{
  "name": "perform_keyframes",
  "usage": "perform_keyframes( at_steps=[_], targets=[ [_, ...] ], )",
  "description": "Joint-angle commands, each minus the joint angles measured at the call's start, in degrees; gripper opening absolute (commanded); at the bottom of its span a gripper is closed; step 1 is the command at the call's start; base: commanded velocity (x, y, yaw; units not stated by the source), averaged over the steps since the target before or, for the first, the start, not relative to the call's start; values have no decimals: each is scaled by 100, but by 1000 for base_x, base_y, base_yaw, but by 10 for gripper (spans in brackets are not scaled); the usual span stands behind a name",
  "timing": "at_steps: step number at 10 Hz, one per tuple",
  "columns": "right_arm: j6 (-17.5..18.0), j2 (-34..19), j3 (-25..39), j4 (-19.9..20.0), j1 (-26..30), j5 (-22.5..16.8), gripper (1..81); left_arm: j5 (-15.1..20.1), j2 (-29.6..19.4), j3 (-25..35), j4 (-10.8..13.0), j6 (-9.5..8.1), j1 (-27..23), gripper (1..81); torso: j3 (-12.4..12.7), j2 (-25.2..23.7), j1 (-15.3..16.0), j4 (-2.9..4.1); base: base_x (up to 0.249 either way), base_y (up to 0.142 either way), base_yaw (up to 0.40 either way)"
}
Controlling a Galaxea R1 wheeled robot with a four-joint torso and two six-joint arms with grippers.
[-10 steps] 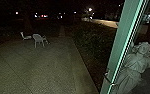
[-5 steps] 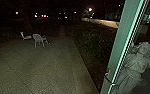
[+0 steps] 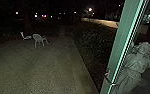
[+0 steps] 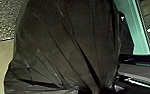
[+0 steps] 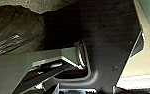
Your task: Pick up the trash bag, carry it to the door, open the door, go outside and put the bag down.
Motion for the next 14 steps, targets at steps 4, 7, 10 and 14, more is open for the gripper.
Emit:
perform_keyframes(
  at_steps=[4, 7, 10, 14],
  targets=[
    [-5, -476, 659, -84, 211, -212, 811, 464, -745, 602, -423, -33, -544, 10, 0, 0, 0, 629, 0, 0, 0],
    [-5, -476, 659, -84, 211, -203, 811, 472, -1123, 980, -739, -33, -799, 10, 0, 0, 0, 1147, 0, 0, 0],
    [-14, -476, 668, -93, 202, -203, 811, 611, -1307, 980, -1098, -69, -1177, 10, -376, 0, 0, 1647, 0, 0, 0],
    [-22, -476, 720, -111, 194, -212, 811, 1088, -1763, 963, -1775, -77, -1941, 10, -951, 0, -2, 1937, 0, 0, 0]
  ],
)
